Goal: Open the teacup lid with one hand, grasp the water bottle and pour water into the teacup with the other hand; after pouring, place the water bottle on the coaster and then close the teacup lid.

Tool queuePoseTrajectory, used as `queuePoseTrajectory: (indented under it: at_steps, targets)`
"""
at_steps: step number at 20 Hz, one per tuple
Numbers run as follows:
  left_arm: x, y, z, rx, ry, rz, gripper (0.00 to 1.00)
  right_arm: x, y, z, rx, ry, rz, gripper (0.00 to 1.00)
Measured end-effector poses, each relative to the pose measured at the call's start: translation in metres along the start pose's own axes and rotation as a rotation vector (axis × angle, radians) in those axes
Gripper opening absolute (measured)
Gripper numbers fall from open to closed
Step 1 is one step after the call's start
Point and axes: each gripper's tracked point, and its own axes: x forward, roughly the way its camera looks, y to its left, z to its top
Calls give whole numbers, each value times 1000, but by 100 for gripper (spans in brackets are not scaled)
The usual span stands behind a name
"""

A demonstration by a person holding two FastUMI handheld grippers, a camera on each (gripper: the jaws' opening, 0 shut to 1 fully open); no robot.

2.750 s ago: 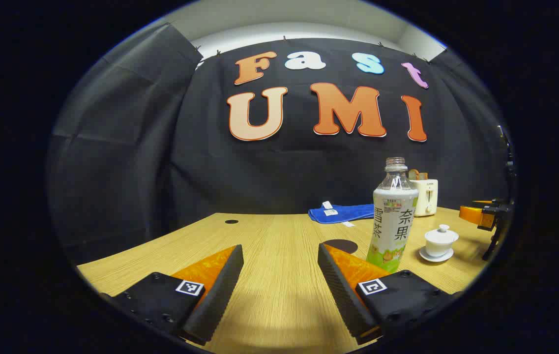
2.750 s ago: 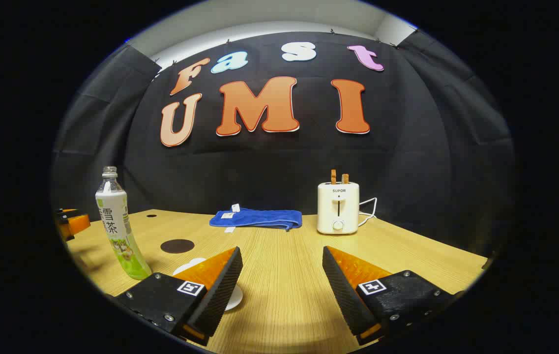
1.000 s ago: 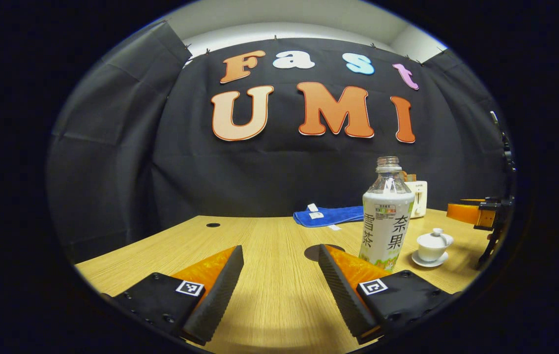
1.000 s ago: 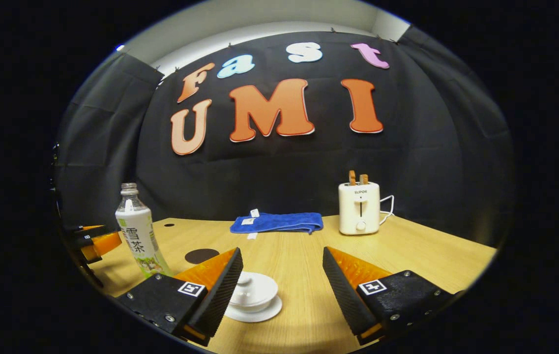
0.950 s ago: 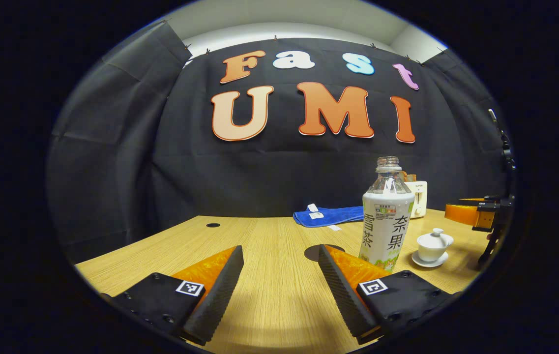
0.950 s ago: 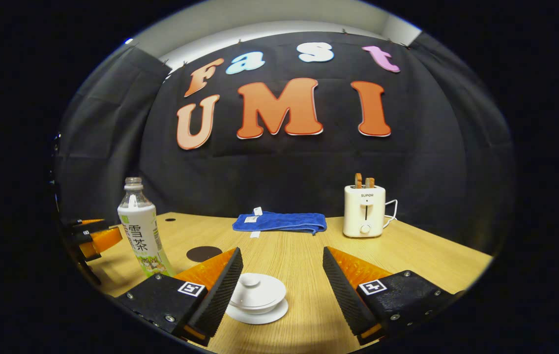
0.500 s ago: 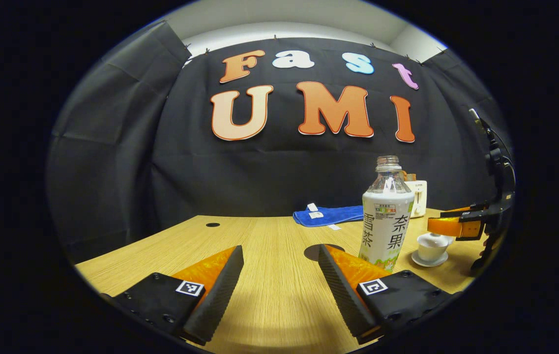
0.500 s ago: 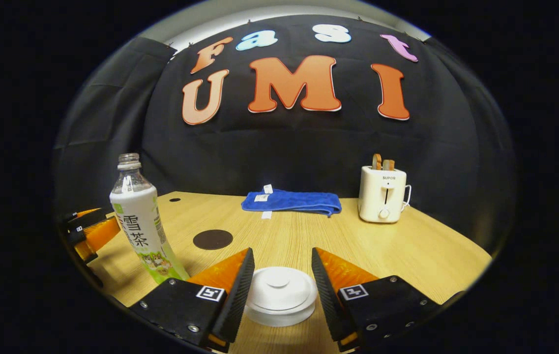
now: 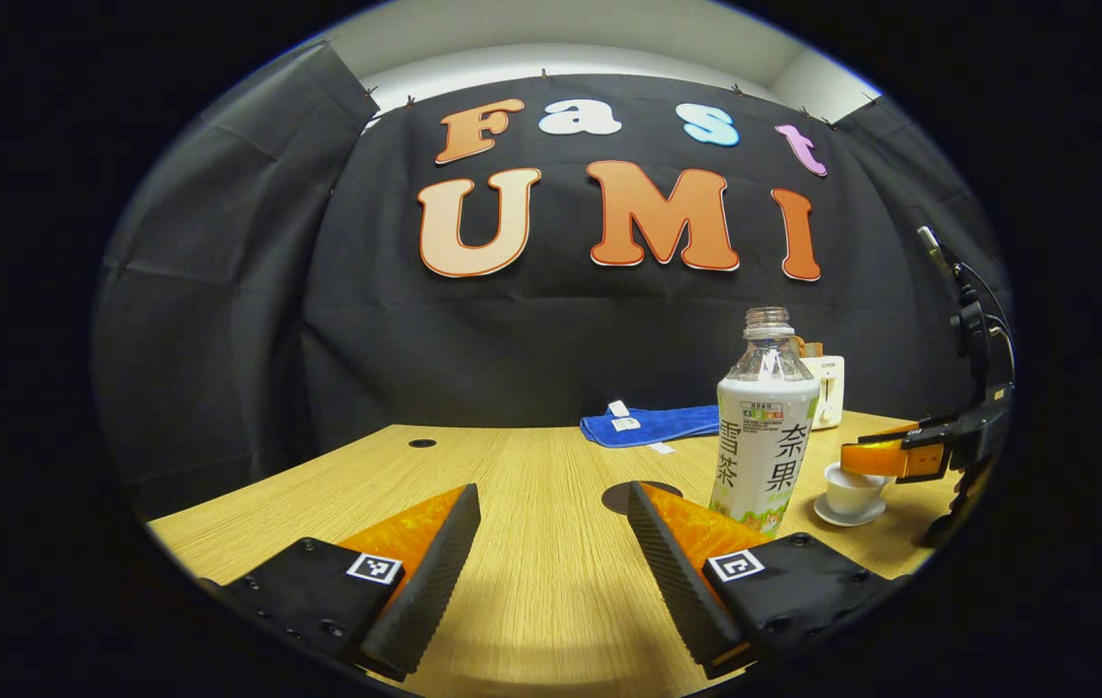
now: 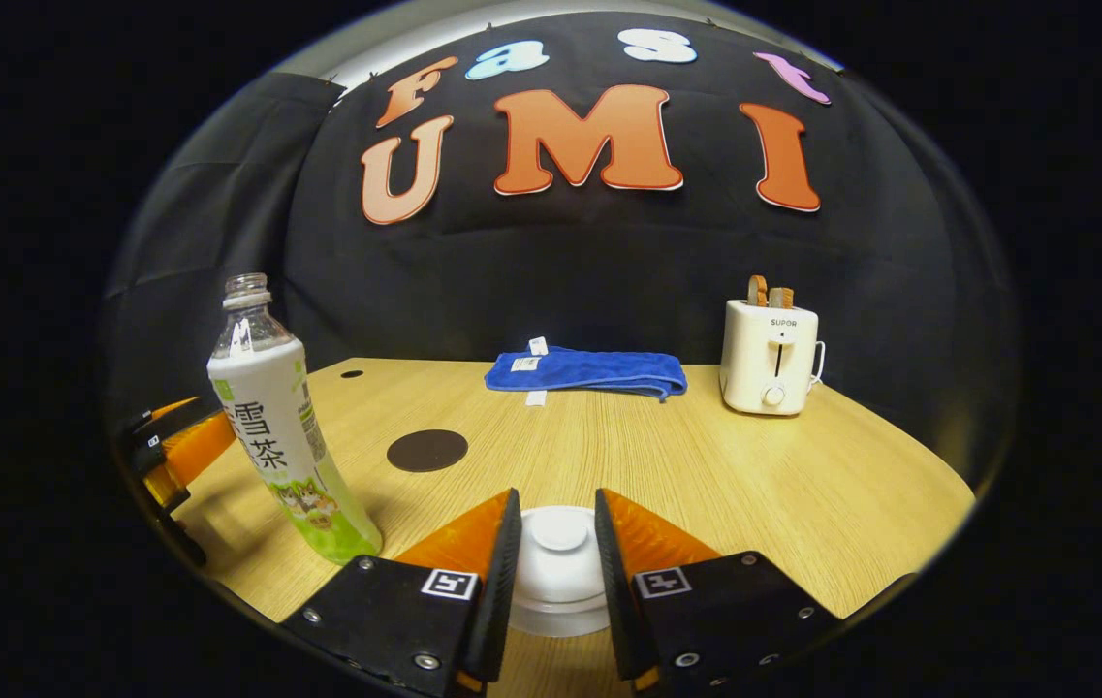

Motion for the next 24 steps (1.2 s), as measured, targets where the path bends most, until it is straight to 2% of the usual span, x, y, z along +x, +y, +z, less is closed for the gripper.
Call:
queuePoseTrajectory:
  at_steps: [2,5,6,12,14,15,18,19,20,22,24]
  targets:
    - [0,0,0,1,2,2,99,-1,1,1,11,0,5,26]
    - [0,0,0,0,0,5,99,0,1,3,15,-7,12,22]
    - [0,0,0,1,3,6,96,-1,1,9,27,-21,15,22]
    - [-1,5,0,3,5,41,99,-27,-31,47,11,-103,-25,18]
    - [-1,-2,1,0,0,9,95,-37,-47,44,7,-100,-50,19]
    - [-1,-1,1,1,1,7,99,-42,-53,40,10,-95,-63,18]
    - [0,0,-1,-2,13,10,99,-54,-71,25,32,-83,-91,18]
    - [-3,0,-3,-21,34,6,96,-57,-75,18,44,-78,-101,18]
    - [-10,-5,3,-59,33,-13,98,-59,-78,13,60,-76,-103,18]
    - [-25,-17,25,-114,15,-47,96,-63,-81,7,94,-71,-100,19]
    - [-38,-29,34,-112,15,-65,96,-68,-89,0,103,-62,-123,19]
